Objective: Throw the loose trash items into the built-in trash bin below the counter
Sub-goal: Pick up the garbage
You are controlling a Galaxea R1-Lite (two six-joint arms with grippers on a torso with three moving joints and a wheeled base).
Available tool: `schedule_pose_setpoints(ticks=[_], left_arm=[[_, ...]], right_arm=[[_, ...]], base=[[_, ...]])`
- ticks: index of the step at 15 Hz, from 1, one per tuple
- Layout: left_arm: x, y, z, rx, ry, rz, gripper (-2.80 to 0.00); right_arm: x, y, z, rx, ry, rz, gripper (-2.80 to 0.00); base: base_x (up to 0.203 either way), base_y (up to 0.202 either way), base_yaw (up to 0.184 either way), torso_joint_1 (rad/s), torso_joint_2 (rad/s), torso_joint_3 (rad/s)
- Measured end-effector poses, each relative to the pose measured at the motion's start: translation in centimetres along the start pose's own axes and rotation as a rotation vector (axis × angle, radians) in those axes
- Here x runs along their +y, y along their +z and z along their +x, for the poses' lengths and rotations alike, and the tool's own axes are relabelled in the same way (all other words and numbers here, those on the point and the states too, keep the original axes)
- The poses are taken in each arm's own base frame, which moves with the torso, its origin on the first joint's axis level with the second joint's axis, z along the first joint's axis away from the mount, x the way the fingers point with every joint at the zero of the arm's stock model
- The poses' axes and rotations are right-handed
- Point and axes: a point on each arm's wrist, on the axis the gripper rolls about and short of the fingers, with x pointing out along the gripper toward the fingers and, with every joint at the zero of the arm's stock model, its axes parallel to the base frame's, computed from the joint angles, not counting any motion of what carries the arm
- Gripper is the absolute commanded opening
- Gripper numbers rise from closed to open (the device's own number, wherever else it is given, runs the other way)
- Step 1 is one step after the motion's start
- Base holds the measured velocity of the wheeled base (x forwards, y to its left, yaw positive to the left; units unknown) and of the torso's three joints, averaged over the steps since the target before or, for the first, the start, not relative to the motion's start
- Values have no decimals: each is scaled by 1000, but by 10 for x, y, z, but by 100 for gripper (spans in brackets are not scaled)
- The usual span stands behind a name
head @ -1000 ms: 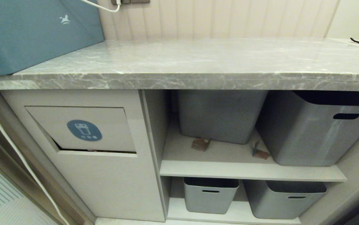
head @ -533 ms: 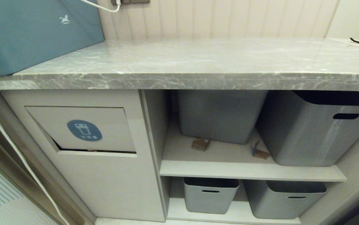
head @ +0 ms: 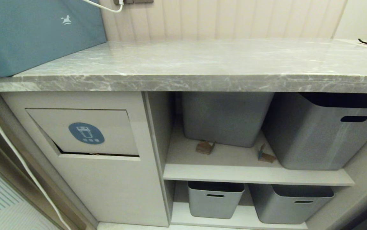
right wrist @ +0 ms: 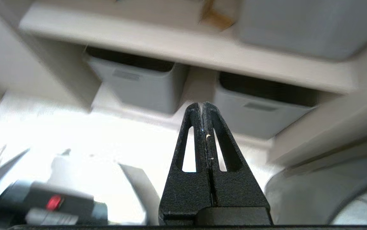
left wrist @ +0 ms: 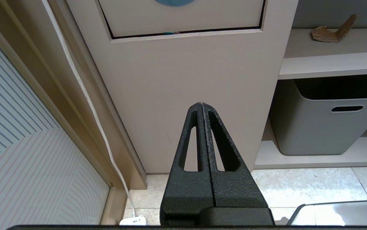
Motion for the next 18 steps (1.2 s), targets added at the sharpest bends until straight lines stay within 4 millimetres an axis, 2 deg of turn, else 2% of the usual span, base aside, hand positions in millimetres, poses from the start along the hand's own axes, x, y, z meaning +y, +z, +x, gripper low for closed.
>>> schedule_pose_setpoints(ticks=[2, 3, 11, 14, 18], left_arm=[[0, 0, 0, 0, 0, 0, -280], [0, 0, 0, 0, 0, 0, -280], [0, 0, 0, 0, 0, 0, -280], [0, 0, 0, 0, 0, 0, -280], [0, 0, 0, 0, 0, 0, -280]], right_arm=[[-1, 8, 16, 59, 56, 5, -280], [-2, 11, 25, 76, 76, 10, 0], [-2, 18, 106, 168, 255, 116, 0], [-3, 20, 148, 181, 239, 110, 0], [-2, 11, 198, 171, 197, 114, 0]], base=[[0, 0, 0, 0, 0, 0], [0, 0, 0, 0, 0, 0], [0, 0, 0, 0, 0, 0], [0, 0, 0, 0, 0, 0], [0, 0, 0, 0, 0, 0]])
